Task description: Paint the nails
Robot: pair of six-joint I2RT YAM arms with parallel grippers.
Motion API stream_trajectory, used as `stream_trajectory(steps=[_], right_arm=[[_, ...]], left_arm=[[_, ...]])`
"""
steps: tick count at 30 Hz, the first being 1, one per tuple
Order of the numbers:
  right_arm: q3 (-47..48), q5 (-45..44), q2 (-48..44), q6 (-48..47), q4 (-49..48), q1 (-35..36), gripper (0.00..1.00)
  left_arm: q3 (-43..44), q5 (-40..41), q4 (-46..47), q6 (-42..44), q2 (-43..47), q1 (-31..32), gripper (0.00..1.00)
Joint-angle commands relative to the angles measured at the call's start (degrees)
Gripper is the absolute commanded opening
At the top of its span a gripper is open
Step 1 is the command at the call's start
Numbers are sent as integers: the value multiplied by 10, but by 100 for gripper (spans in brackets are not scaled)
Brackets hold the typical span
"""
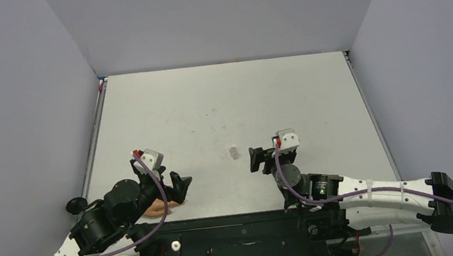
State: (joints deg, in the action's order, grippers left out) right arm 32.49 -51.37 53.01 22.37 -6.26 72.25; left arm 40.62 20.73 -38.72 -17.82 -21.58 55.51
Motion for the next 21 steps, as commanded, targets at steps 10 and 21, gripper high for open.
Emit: stream_trajectory(steps=[10, 21], right_arm=[[-51, -27, -99, 33, 56, 6, 74], [-80, -20, -158, 8, 22, 9, 74]], left_arm=[[1, 1, 32, 3, 1, 0, 97], [2, 8, 30, 0, -3, 0, 96]])
